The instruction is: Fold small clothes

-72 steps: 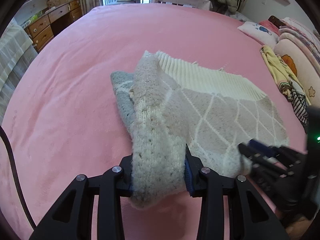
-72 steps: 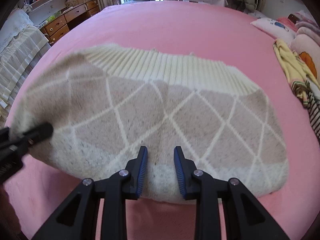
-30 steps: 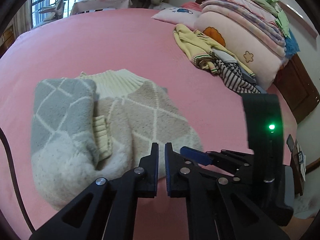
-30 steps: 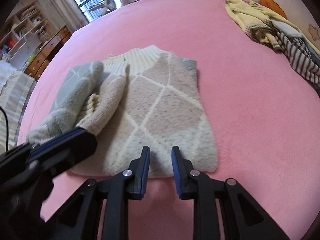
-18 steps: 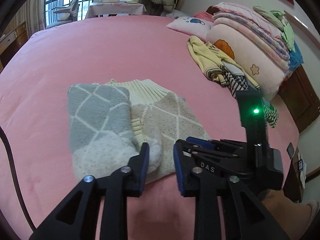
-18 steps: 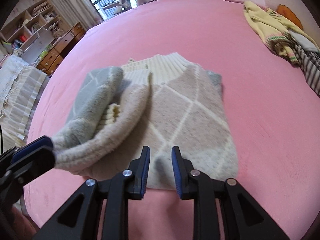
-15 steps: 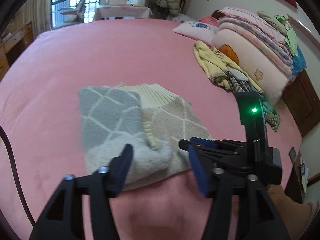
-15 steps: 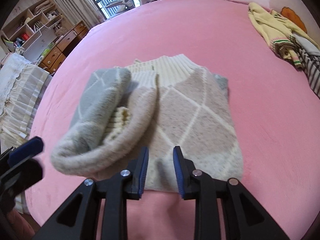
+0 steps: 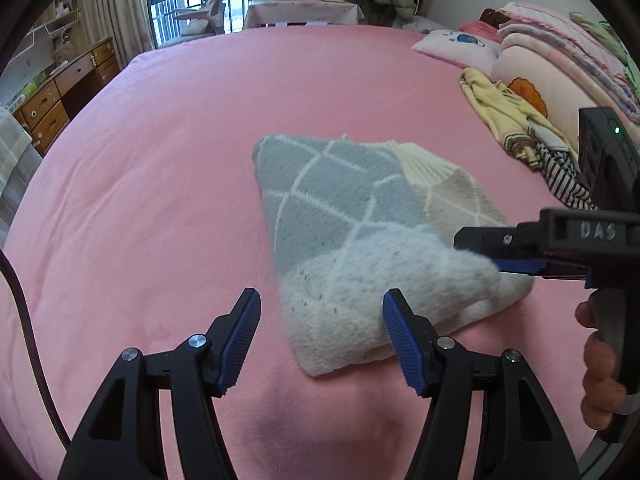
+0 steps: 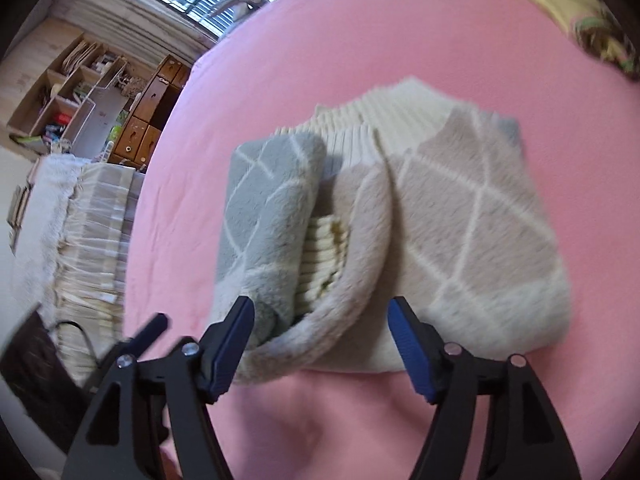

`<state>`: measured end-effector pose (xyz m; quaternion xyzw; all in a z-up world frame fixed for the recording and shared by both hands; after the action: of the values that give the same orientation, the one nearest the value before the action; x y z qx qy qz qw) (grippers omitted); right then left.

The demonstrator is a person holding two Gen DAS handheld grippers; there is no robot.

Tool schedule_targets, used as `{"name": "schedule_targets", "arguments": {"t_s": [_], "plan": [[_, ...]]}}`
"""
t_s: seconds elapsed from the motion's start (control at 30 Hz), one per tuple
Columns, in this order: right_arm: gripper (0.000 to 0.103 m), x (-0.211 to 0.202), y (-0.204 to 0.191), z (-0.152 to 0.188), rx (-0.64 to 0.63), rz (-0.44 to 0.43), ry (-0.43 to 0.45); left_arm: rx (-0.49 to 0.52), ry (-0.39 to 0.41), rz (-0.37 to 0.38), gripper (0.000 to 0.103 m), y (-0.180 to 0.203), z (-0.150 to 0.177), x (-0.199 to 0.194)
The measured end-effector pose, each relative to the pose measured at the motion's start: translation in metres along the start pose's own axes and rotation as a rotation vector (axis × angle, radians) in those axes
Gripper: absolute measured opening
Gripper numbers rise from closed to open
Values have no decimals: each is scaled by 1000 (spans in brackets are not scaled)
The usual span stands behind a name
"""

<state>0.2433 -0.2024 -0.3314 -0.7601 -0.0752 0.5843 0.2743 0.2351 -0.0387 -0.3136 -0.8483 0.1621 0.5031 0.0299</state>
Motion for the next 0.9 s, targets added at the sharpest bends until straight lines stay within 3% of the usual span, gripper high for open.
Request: {"name": "schedule_targets", "arguments": {"t_s": [0.17,0.43,0.73,0.77,0.8,0.9], "plan": [[70,16,-10,-1,35,-31,-35,5,-22,26,62,4,12,19],[74,45,-31,-7,-75,74,-69,-30,-62,65,62,7,15,43],[70,63,-32,-16,-104,109,-82,-68,-80,96,65,-3,16,47],[60,62,-31,-16,-114,109,-82,-74,-80,97,65,-2,16,47],[44,61,-31,-17,-129,115,-73,-77,-80,97,65,-3,15,46],[27,54,-36,-18,-170,90,-52,-97,-87,106,65,-5,17,45]]}}
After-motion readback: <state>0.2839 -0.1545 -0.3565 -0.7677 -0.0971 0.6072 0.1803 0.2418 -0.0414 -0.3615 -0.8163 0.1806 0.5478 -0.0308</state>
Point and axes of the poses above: each gripper's, at about its wrist camera, not at the fingertips, and x roughly the way its jaws point, y to its right, z to its underside, the point moved 10 cm from there along x, roughly the way its jaws point, and after that the axes turned 2 degrees about z, right-handed, at the moved point
